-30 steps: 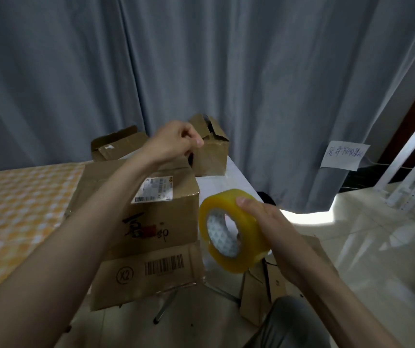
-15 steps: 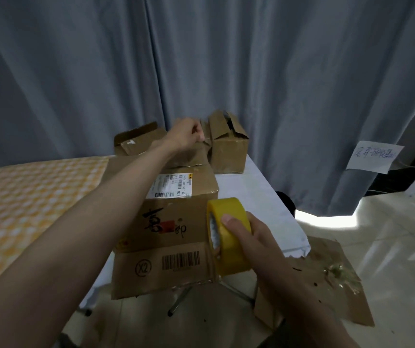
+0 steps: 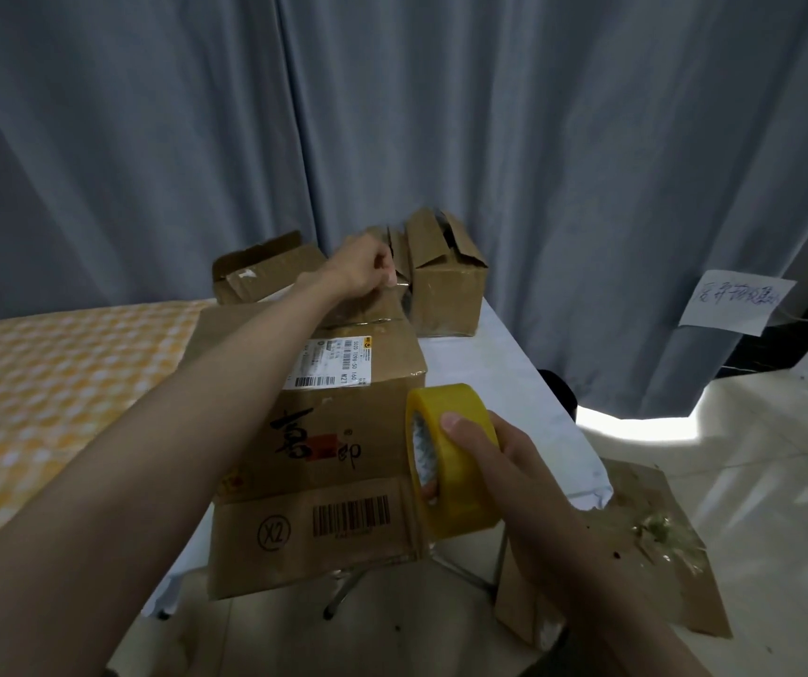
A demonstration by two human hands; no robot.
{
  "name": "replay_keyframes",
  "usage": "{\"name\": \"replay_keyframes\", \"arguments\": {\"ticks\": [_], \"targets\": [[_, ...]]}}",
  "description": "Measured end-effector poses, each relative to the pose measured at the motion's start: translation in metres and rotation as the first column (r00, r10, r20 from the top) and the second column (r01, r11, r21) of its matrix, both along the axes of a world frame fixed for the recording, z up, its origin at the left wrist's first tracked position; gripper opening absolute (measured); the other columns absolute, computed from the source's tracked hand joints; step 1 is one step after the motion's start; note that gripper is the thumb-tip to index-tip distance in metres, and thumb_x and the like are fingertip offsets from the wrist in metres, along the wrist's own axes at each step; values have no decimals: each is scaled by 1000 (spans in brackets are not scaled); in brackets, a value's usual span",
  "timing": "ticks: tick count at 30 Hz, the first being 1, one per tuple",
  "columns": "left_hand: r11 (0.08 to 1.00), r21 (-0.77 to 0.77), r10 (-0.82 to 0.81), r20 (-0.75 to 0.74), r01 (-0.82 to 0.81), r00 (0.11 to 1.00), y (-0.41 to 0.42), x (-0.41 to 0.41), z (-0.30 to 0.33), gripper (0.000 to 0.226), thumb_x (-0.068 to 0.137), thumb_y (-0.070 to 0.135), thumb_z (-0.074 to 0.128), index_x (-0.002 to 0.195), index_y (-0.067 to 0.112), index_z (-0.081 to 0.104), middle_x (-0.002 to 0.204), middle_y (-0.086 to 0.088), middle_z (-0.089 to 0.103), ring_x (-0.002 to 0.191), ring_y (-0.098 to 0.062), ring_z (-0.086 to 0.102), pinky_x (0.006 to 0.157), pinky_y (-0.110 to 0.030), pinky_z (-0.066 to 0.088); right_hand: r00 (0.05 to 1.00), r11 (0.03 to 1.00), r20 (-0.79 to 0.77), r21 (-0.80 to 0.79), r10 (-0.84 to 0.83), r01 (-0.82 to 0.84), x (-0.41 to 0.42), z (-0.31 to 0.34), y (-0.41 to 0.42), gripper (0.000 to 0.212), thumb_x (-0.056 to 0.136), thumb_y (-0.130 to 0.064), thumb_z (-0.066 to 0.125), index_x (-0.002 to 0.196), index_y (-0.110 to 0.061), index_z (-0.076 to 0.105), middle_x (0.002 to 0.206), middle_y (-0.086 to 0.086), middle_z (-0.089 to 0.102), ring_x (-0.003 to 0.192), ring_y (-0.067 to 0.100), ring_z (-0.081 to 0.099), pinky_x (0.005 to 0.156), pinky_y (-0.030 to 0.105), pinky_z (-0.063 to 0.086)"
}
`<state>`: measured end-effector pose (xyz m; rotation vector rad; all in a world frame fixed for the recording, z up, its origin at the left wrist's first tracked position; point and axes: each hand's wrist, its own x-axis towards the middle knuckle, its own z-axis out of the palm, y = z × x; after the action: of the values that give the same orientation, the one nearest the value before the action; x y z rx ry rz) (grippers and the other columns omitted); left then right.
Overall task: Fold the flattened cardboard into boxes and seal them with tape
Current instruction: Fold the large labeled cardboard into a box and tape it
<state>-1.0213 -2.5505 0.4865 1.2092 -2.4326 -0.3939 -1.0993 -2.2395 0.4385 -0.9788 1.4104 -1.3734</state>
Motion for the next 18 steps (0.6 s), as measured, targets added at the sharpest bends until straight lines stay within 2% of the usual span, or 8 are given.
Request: {"name": "replay_keyframes", "arguments": {"ticks": [2,7,11,16,18], "targets": [[1000,16,2,-13,-1,1000,0,0,-5,4,90,10,69,93,10,72,102,-6,70,101,-18,62,92,-32,47,1000,1000,3,-2,0,0,-1,-1,-2,18,96,-37,54,106,-23,60,73,-18,71,64,-2,69,54,13,50],[996,82,26,-45,-22,999,-4,-3,-16,7,88,11,72,94,9,73,105,-7,71,104,-17,61,95,-31,46,1000,999,-5,25,-23,23,-2,-8,-4,14,94,-39,57,101,-27,60,86,-11,69,67,0,69,57,15,51],[991,127,47,-62,-39,997,-5,-4,-21,10,88,12,72,97,9,74,103,-4,70,102,-15,60,94,-30,46,998,998,-46,52,-31,33,-3,-15,-7,14,94,-40,57,100,-29,60,99,-6,68,90,14,67,80,32,55],[999,43,29,-41,-27,999,-5,-5,-22,10,96,12,60,96,8,70,102,-4,68,97,-14,58,84,-28,40,999,998,-42,57,-3,5,-2,-16,-10,15,94,-39,58,103,-27,61,98,-3,70,82,13,70,71,26,56],[999,6,37,-38,-37,999,-6,-5,-21,12,98,11,56,94,10,67,105,-7,69,99,-17,59,84,-29,39,1000,999,-26,51,-15,17,-2,-15,-10,14,95,-37,58,103,-26,61,93,-5,70,72,6,71,61,19,54]]}}
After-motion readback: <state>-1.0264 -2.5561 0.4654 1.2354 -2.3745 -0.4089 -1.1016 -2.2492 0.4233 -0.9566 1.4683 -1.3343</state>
